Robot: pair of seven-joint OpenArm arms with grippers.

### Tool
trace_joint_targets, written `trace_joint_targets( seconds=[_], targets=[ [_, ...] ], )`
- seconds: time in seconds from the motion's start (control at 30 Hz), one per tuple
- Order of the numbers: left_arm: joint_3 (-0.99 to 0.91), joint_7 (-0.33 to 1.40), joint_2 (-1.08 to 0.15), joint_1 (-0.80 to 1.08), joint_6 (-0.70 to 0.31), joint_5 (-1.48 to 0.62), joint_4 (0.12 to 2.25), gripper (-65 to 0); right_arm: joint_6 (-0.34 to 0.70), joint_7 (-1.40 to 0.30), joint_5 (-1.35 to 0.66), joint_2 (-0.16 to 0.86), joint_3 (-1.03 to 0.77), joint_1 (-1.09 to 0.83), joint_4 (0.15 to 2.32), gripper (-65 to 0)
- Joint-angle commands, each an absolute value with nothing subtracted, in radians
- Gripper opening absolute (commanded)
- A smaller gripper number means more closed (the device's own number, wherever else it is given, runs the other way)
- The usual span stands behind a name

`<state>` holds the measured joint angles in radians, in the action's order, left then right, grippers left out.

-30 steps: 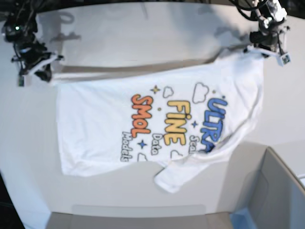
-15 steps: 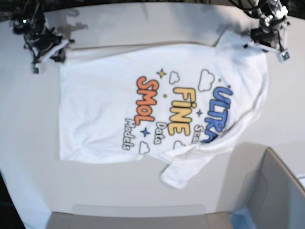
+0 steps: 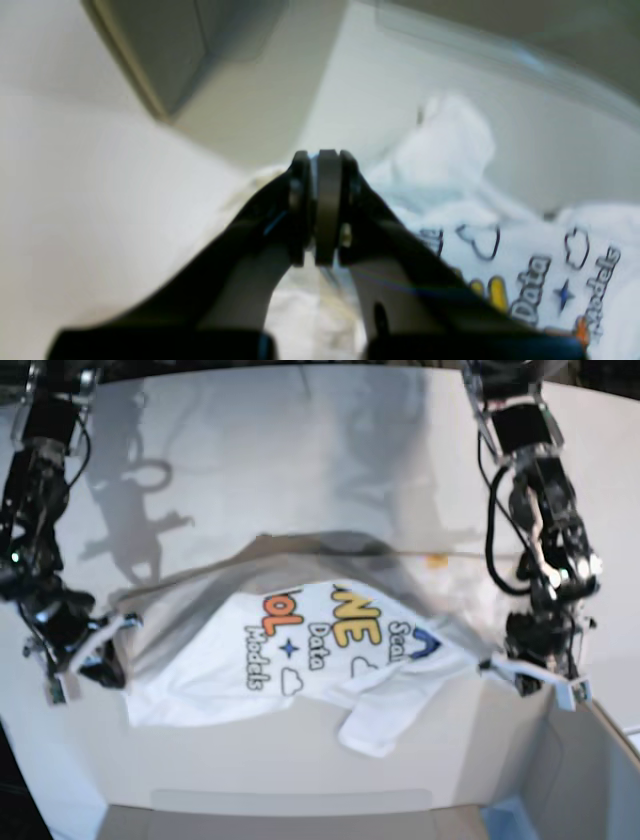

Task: Layout the t-shirt on the table in an organized manner, then fold the t-shirt properly
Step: 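Lift the shirt again with both grippers and lay it down smoother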

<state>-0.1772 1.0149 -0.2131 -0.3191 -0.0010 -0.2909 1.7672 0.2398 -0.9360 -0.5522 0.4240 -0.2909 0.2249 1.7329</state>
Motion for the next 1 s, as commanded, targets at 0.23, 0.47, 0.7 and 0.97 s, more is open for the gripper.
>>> trace_joint_targets(
  seconds=[0.23,0.47,0.7,0.97],
  targets=[
    [-0.160,0.871,-0.225,-0.857,-0.005,-0.298,1.256,-65.0,0.229,-0.708,-0.463,0.444,-0.053,0.723,1.325,-65.0],
    [-0.107,0.685,-0.252,-1.167,-0.005,-0.298,0.881,-65.0,0.226,-0.610,-0.449,0.418,0.137,1.107,0.980,-65.0],
    [-0.076,0.561,-0.312,-1.309,-0.001,-0.302,0.799,-65.0,0.162,-0.466,-0.446,0.387,0.179,1.306,0.911,-65.0],
    [-0.222,0.871,-0.381,-1.294,-0.001,-0.303,1.267,-65.0,0.142,-0.432,-0.449,0.435,0.174,1.306,1.067,-65.0]
  ],
)
